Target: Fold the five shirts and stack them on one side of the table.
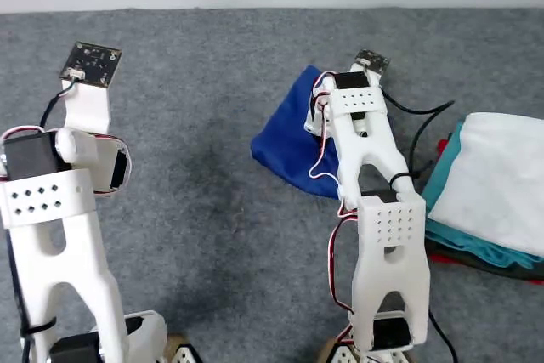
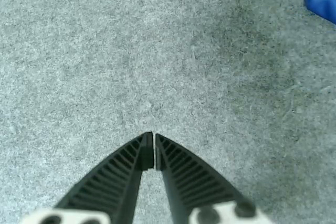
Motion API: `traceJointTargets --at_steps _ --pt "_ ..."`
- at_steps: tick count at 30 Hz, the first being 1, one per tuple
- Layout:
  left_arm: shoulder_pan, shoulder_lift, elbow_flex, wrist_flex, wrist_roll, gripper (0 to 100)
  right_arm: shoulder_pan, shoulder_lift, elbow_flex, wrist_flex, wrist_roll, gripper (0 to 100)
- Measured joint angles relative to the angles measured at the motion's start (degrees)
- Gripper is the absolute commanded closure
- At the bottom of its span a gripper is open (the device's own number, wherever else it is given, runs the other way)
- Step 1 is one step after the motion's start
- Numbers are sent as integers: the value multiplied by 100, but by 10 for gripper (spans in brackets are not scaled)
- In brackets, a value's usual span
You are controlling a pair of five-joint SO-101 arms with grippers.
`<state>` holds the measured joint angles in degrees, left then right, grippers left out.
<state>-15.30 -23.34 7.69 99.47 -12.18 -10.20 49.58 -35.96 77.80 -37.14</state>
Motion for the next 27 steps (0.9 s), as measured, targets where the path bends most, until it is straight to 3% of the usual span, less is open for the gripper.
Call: traceJointTargets --at_steps 7,17,27 --pt "0 0 0 0 0 986 167 -105 -246 475 844 990" --pt "0 0 0 0 0 986 607 -1688 -809 2251 2374 991" --pt "0 0 0 0 0 986 1582 -3930 -299 2268 3938 991"
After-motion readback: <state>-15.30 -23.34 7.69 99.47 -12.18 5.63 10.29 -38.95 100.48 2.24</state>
